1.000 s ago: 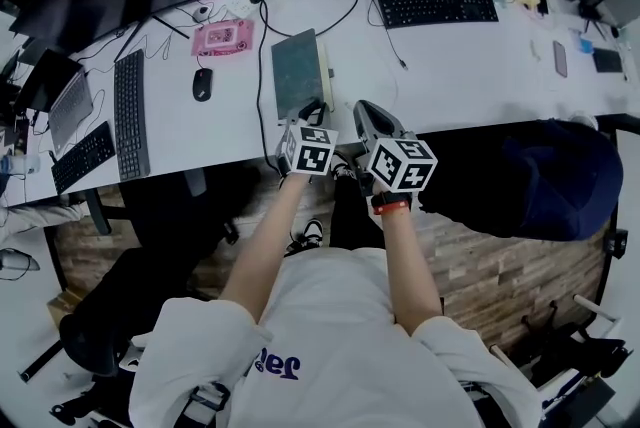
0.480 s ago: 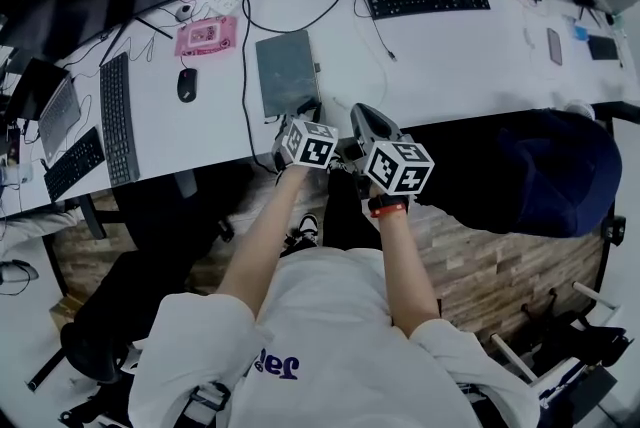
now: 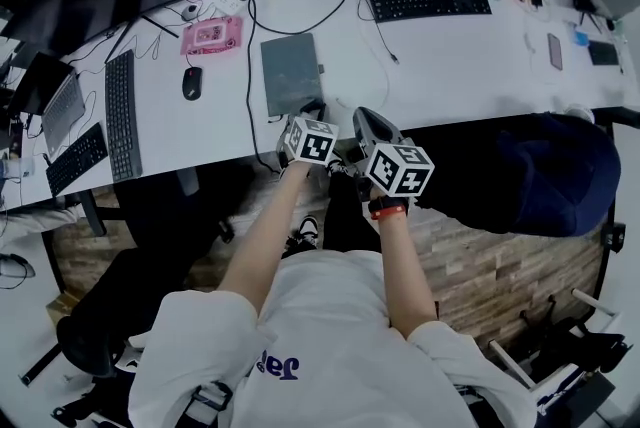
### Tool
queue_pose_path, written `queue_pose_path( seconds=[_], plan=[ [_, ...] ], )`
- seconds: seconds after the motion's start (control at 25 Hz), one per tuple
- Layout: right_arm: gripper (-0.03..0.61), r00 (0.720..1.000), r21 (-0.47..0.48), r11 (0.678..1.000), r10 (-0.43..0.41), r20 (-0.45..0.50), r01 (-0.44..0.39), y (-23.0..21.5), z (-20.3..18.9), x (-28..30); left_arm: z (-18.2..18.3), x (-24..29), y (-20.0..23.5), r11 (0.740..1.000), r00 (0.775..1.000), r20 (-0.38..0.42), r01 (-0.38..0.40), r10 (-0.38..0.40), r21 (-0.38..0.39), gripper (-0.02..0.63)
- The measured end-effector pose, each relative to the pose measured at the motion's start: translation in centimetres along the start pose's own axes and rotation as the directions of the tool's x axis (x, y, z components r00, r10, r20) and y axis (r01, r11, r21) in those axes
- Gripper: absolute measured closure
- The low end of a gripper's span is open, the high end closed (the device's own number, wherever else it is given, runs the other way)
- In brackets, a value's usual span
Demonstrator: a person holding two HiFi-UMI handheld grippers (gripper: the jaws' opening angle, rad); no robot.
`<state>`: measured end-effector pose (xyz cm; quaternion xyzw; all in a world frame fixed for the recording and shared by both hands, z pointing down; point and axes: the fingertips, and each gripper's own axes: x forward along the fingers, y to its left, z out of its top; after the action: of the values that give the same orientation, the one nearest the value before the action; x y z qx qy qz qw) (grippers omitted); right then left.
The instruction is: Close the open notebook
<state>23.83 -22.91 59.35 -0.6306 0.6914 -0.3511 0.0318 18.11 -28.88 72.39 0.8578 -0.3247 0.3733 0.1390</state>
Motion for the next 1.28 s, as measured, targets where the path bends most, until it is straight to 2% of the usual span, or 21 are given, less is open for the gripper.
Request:
queue_pose_path(
  seconds=[0.16, 0.36, 0.56, 0.76, 1.12, 1.28],
  plan=[
    [0.563, 1.0, -0.025, 1.0, 0.013, 0.02, -0.012, 1.6, 0.5, -0.6, 1.2, -3.2, 0.1, 0.998, 0.996, 0.086, 0.041, -0.036, -0.057, 0.513],
    [0.563, 0.998, -0.087, 0.996, 0.035, 0.043, -0.031, 4.6, 1.5, -1.6, 3.7, -9.9, 1.7, 0.994, 0.976, 0.217, 0.039, -0.016, -0.103, 0.514],
    [0.563, 0.996, -0.175, 0.984, 0.058, 0.069, -0.045, 8.1, 2.4, -3.3, 5.9, -17.3, 3.8, 0.99, 0.932, 0.36, 0.026, 0.026, -0.138, 0.514],
    [0.563, 0.993, -0.242, 0.97, 0.055, 0.109, -0.027, 11.1, 3.2, -5.8, 6.8, -24.7, 5.0, 0.99, 0.884, 0.462, -0.003, 0.068, -0.14, 0.52],
    [0.563, 0.983, -0.329, 0.944, 0.049, 0.177, 0.012, 15.1, 3.0, -9.8, 5.1, -33.6, 5.5, 0.987, 0.813, 0.572, -0.026, 0.114, -0.161, 0.572],
    [0.563, 0.98, -0.355, 0.935, 0.057, 0.189, 0.014, 16.5, 2.6, -10.7, 4.5, -35.8, 5.9, 0.985, 0.79, 0.598, -0.042, 0.136, -0.169, 0.585]
  ],
)
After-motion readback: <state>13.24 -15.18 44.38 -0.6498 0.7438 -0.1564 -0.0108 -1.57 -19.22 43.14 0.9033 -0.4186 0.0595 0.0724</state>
